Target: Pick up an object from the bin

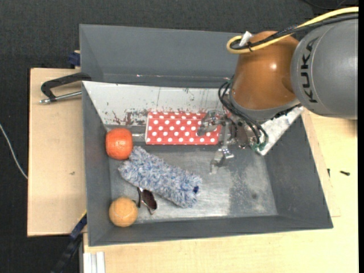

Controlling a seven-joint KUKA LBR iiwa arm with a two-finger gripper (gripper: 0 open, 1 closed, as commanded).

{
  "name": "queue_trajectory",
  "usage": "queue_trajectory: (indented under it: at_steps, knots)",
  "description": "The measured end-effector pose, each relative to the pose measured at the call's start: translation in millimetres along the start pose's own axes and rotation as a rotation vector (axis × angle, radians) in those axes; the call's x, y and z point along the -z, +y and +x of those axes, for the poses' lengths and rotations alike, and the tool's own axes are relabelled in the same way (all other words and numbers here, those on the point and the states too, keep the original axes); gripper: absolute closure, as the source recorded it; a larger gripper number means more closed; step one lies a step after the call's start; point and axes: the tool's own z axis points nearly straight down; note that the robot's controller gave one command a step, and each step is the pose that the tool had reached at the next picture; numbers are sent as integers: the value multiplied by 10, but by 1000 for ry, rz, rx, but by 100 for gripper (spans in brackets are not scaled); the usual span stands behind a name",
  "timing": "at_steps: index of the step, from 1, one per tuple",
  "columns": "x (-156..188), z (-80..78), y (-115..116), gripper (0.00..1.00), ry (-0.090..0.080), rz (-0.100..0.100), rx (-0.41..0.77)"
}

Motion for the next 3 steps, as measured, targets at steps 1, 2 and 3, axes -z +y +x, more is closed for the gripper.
queue_trajectory:
  at_steps: [1,2,3]
  knots:
    - [-913,106,486,100,3,0,99]
    - [-913,106,486,100,3,0,99]
    - [403,189,924,100,-8,1,408]
